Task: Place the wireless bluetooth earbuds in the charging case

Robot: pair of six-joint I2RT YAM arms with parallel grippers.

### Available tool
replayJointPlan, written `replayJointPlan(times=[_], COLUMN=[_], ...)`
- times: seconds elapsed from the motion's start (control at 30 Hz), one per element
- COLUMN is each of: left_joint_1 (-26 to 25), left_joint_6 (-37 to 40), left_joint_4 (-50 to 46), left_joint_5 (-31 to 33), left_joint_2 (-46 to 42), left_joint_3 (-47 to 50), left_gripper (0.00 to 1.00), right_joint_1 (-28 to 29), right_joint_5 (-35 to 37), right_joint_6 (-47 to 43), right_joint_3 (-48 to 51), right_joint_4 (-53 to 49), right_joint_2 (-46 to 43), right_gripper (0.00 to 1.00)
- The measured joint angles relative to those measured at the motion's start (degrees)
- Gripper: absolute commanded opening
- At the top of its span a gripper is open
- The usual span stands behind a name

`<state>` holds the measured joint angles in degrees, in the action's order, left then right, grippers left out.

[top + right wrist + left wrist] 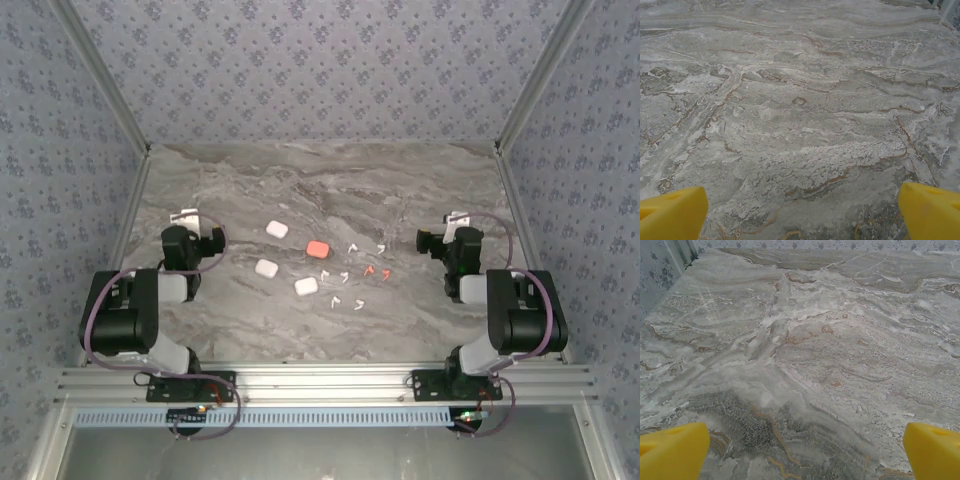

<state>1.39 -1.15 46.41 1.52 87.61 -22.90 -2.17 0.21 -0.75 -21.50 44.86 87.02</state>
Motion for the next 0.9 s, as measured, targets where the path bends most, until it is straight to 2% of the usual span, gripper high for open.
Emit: replayJointPlan(times=[0.7, 0.8, 0.9], left_joint_1=[0.0, 0.0, -0.37], left_joint_6=[0.0, -0.02, -0.46], left_joint_4=[-0.39, -4.0, -8.72], left_joint_5=[0.02, 0.48, 1.31], left_joint_2=[-0.15, -3.43, -11.08], left_joint_3=[0.0, 0.0, -0.04], left_gripper=[0.99, 0.99, 0.99], right_joint_1=[-0.59, -0.81, -0.79], right_joint_5=[-1.14, -1.44, -1.95], right_joint_6=[0.02, 0.02, -0.24], right_joint_3=[-0.07, -1.49, -3.39], right_joint_4=[-0.15, -4.55, -9.7], right_joint_2=[-0.02, -1.81, -6.86], right_gripper=[1.0, 1.0, 1.0])
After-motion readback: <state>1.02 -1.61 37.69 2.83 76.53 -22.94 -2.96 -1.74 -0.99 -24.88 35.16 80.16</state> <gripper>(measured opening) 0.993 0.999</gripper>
